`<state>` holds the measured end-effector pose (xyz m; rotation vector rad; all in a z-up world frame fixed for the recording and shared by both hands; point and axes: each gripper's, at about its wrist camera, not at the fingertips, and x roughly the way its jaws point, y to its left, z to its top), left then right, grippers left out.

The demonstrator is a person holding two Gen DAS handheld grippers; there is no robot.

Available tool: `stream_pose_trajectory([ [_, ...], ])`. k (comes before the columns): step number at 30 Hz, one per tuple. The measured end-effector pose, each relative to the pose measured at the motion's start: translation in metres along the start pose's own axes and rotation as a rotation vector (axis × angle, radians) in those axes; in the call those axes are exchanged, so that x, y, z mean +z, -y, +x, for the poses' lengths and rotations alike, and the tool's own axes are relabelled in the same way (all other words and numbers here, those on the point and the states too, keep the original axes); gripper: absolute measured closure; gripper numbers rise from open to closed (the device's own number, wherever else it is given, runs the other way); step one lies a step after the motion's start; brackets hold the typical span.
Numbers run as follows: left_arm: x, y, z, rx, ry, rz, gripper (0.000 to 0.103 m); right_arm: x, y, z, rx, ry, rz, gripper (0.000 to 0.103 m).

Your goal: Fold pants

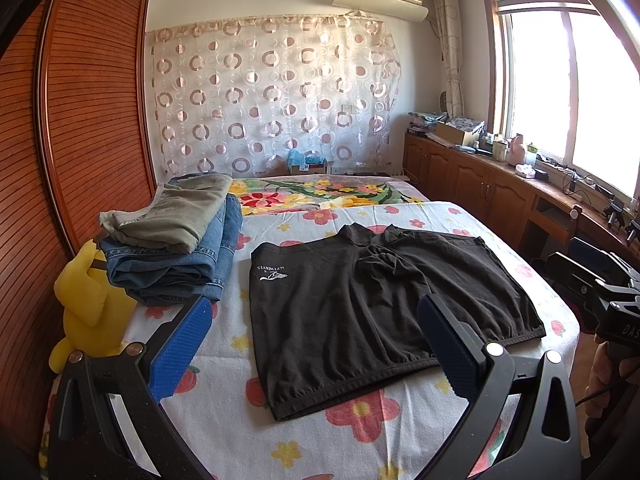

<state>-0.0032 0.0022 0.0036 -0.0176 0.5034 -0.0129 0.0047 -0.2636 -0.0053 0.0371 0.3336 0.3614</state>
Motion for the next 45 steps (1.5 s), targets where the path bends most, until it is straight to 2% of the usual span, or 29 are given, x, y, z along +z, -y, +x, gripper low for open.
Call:
stream_pose_trajectory([
  [4, 0.008, -0.001, 0.002, -0.004, -0.030, -0.015, 0.000, -0.003, 0.000, 0.006, 0.016, -0.016, 0.001, 0.000],
  [14, -0.016, -0.008, 0.026, 0.029, -0.093, -0.032, 0.000, -0.006, 0.021, 0.018, 0.000, -0.066, 0.022, 0.000],
  [34, -0.052, -0.037, 0.058, 0.035, -0.220, -0.067, 0.000, -0.028, 0.039, 0.051, -0.056, -0.247, -0.008, 0.000],
  [42, -0.066, -0.044, 0.061, 0.019, -0.257, -0.068, 0.000, -0.027, 0.038, 0.046, -0.067, -0.333, -0.016, 0.001],
  [45, -0.069, -0.048, 0.059, 0.005, -0.257, -0.075, 0.003, -0.024, 0.032, 0.037, -0.086, -0.335, -0.051, 0.001],
])
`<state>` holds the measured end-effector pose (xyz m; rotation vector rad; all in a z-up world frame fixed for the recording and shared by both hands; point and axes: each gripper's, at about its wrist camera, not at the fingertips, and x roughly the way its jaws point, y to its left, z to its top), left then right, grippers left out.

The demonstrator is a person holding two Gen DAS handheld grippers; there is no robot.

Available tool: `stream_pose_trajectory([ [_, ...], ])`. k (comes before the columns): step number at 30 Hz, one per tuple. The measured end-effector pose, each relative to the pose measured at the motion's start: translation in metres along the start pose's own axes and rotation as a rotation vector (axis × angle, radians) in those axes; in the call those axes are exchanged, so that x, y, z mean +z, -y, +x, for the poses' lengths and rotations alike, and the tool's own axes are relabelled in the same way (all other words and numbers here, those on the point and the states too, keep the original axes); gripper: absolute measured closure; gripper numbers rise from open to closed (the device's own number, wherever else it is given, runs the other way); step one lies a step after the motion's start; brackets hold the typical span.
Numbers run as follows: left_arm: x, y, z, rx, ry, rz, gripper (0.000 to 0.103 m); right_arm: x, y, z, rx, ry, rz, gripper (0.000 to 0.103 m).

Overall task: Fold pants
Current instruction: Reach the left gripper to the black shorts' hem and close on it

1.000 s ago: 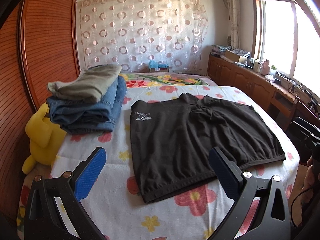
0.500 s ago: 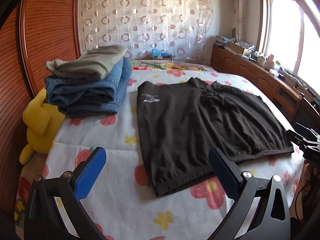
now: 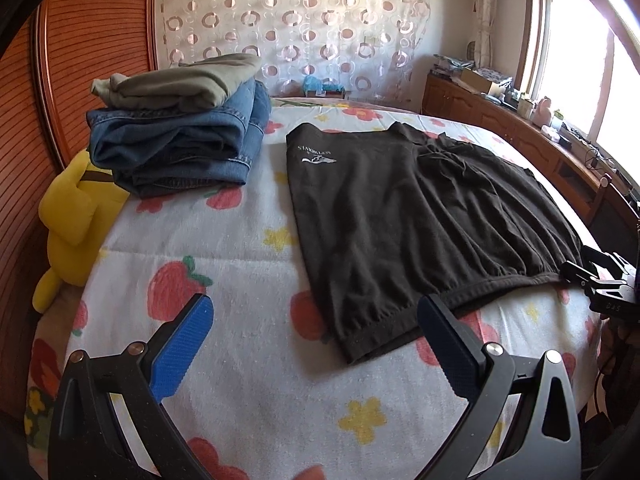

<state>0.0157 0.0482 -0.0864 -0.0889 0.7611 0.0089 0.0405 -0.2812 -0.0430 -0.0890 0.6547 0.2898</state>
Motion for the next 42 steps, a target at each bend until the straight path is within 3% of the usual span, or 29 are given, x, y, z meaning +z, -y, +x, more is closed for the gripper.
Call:
stream_pose_trajectory([
  [6, -0.005, -0.003, -0.001, -0.073, -0.015, -0.008, 0.022, -0.002, -0.004, -0.020, 0.005, 0.028, -0.003, 0.000],
  [11, -0.011, 0.002, -0.003, -0.134, -0.029, -0.001, 0.051, -0.008, -0.004, -0.039, 0.009, 0.041, -0.002, 0.000],
  [16, -0.011, 0.006, -0.009, -0.155, -0.018, 0.007, 0.063, -0.016, -0.002, -0.044, 0.005, 0.039, -0.002, 0.000],
  [22, -0.013, 0.008, -0.002, -0.121, -0.041, 0.024, 0.066, -0.031, 0.000, -0.042, 0.009, 0.055, 0.003, 0.000],
  [28, -0.017, 0.012, 0.002, -0.092, -0.046, 0.046, 0.066, -0.015, 0.005, -0.018, 0.011, 0.050, 0.006, 0.000],
  [31, -0.018, 0.014, 0.001, -0.118, -0.048, 0.053, 0.084, -0.010, 0.006, -0.014, 0.014, 0.047, 0.007, 0.000],
  [34, -0.016, 0.015, -0.002, -0.119, -0.037, 0.054, 0.094, 0.001, 0.006, -0.005, 0.012, 0.043, 0.007, 0.000],
  [42, 0.006, 0.019, -0.012, -0.184, 0.001, 0.040, 0.098, 0.007, 0.005, -0.002, 0.022, 0.030, 0.005, 0.000],
])
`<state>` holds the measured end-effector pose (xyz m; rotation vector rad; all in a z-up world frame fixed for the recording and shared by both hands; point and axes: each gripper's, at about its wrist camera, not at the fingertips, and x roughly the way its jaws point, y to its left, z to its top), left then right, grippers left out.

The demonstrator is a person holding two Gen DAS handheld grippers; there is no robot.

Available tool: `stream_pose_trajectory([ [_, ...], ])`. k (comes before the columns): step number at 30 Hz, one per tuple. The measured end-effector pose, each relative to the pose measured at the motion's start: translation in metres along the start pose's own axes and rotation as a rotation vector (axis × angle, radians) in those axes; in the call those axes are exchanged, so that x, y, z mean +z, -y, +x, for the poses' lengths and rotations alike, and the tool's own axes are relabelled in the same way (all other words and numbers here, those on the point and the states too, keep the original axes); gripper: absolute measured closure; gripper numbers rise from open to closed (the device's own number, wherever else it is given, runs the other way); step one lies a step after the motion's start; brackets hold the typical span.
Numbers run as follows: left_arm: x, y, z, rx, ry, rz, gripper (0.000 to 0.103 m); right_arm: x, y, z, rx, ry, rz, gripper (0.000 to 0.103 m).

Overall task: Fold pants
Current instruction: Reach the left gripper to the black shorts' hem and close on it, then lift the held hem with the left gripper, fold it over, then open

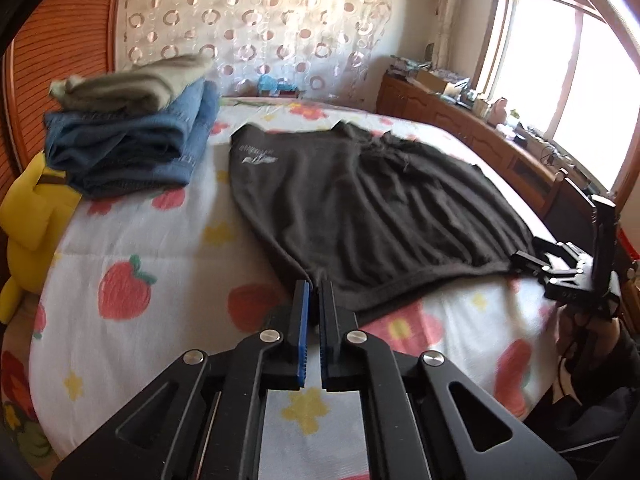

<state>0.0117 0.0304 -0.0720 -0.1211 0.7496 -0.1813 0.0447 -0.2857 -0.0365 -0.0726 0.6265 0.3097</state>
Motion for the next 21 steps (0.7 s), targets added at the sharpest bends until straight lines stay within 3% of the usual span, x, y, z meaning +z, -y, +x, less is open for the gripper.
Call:
stream_pose_trajectory([
  [13, 0.072, 0.067, 0.003, -0.122, 0.098, 0.142, 0.098, 0.009, 0.019, -0.012, 0.032, 0.016, 0.049, 0.002],
  [21, 0.103, 0.105, 0.018, -0.196, 0.094, 0.216, 0.098, 0.010, 0.027, -0.019, 0.026, 0.037, 0.061, 0.002],
])
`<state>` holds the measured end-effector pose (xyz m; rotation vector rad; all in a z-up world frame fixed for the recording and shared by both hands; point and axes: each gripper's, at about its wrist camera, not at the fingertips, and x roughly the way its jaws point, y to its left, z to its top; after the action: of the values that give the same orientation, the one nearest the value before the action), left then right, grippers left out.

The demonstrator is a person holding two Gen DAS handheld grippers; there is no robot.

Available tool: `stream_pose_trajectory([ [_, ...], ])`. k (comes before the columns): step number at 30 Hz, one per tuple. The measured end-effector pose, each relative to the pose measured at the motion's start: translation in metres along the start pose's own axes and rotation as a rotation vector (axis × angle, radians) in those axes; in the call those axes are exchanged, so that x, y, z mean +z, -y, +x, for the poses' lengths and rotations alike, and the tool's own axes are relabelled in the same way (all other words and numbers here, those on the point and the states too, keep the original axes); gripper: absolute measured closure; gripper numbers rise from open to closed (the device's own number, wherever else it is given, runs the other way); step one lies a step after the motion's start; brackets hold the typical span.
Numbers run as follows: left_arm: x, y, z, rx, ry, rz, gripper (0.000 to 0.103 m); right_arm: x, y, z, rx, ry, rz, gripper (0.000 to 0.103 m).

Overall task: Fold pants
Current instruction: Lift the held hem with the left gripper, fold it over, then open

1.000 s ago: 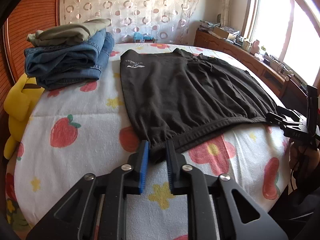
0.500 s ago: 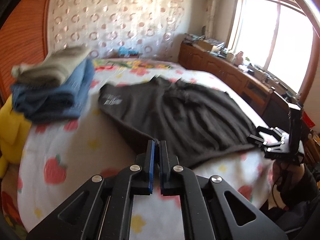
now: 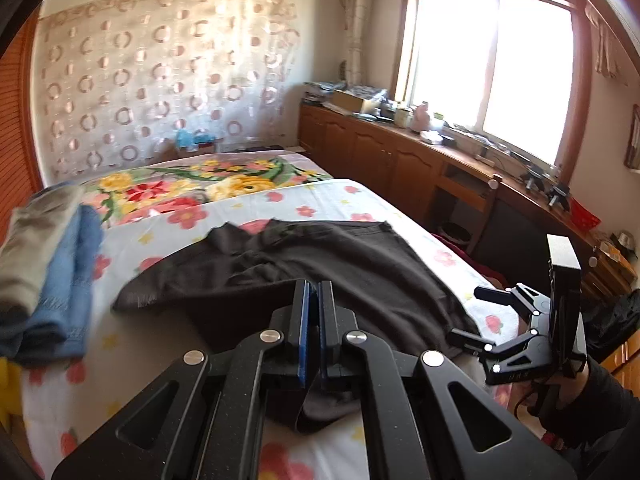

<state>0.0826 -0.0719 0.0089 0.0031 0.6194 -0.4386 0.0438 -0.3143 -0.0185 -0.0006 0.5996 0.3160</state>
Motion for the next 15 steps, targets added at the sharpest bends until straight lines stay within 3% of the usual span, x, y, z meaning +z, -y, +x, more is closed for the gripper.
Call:
stream_pose_trajectory([
  [6, 0.017, 0.021, 0.023, -0.053, -0.022, 0.033, 0.098, -0.002, 0.003, -0.005, -0.002, 0.012, 0.012, 0.002],
  [11, 0.012, 0.028, 0.039, -0.068, -0.070, 0.037, 0.098, -0.004, 0.003, -0.003, -0.001, 0.014, 0.016, 0.002],
  [13, 0.009, 0.027, 0.040, -0.054, -0.084, 0.029, 0.097, -0.005, 0.003, -0.002, 0.001, 0.013, 0.020, 0.002],
  [15, 0.007, 0.026, 0.040, -0.007, -0.085, 0.034, 0.087, -0.006, 0.003, 0.000, 0.002, 0.014, 0.025, 0.002],
])
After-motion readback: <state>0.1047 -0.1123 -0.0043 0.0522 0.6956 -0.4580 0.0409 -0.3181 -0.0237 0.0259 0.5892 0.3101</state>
